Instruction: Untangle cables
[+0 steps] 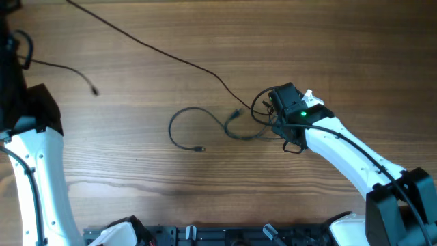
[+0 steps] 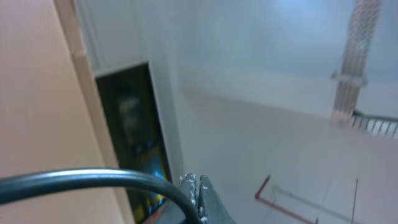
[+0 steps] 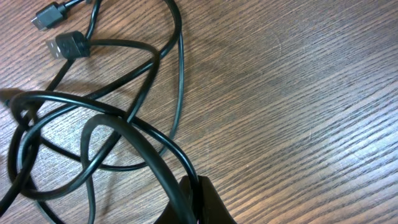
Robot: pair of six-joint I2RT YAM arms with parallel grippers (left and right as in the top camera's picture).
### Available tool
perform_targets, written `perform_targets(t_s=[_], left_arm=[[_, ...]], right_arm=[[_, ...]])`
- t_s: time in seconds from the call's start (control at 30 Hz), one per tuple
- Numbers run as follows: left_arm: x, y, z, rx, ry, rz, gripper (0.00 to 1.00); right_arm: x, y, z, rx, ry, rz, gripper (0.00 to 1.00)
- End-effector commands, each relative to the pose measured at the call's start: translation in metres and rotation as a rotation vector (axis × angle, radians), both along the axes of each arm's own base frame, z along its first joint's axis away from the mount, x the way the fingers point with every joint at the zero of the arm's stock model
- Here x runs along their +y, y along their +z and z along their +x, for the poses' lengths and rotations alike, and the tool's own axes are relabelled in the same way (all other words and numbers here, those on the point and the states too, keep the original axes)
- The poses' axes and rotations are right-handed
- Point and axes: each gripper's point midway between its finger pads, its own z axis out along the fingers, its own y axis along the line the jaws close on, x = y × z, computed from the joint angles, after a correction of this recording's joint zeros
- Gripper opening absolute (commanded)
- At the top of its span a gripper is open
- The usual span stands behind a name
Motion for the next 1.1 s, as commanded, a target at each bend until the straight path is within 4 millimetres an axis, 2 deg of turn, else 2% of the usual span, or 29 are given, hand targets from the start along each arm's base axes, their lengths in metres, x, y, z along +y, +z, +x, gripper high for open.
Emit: perform_targets(t_s=[0.0,0.1,0.17,0.27,0.33,0.37,0.43,0.53,0.57,0.67,0.77,0.83,0.97,1.03,1.07], left_arm=[[0.06,0.011,-0.014,-0.009,0.177,-0.144,0.04],[0.114,-0.023,0.001,0.164,0.31,-0.243,0.04],[0.133,-0.032,-0.001,0.208,0.352,-0.253,0.04],[0.146,-0.037,-0.005,0.228,0.386,-0.27,0.04],[0.155,-0.053,0.002,0.299,0.4,-0.305,0.04],[0.157,-0.064,0.008,0.349,0.391,-0.314,0.04],[0.154,-0.066,0.011,0.365,0.376,-0.302,0.04],[0.158,-0.071,0.013,0.407,0.473,-0.227,0.04],[0.16,-0.081,0.017,0.462,0.513,-0.194,0.04],[0.175,-0.127,0.027,0.685,0.628,-0.143,0.04],[0.205,-0.176,0.013,0.901,0.829,-0.193,0.04],[0.224,-0.201,-0.009,1.04,1.016,-0.196,0.04],[0.245,-0.222,-0.044,1.216,1.282,-0.162,0.04],[0.255,-0.248,-0.065,1.354,1.401,-0.205,0.04],[0.255,-0.255,-0.063,1.385,1.394,-0.2,0.04]], right_arm=[[-0.002,0.002,-0.001,-0.013,-0.047,0.015,0.04],[-0.002,0.002,-0.001,-0.017,-0.049,0.016,0.04],[-0.002,0.002,0.0,-0.02,-0.051,0.014,0.04],[-0.004,0.003,0.0,-0.028,-0.076,0.011,0.04],[-0.004,0.003,0.0,-0.029,-0.077,0.01,0.04],[-0.005,0.002,0.001,-0.028,-0.078,0.007,0.04],[-0.006,0.003,0.001,-0.031,-0.08,-0.002,0.04],[-0.018,0.003,-0.005,-0.048,-0.24,-0.019,0.04],[-0.021,0.004,-0.006,-0.054,-0.263,-0.03,0.04],[-0.034,0.007,-0.009,-0.058,-0.274,-0.098,0.04],[-0.043,0.006,-0.014,-0.04,-0.319,-0.11,0.04],[-0.048,0.006,-0.016,-0.031,-0.329,-0.116,0.04],[-0.05,0.006,-0.015,-0.03,-0.338,-0.117,0.04],[-0.05,0.006,-0.014,-0.034,-0.339,-0.113,0.04],[-0.049,0.006,-0.013,-0.038,-0.337,-0.106,0.04]])
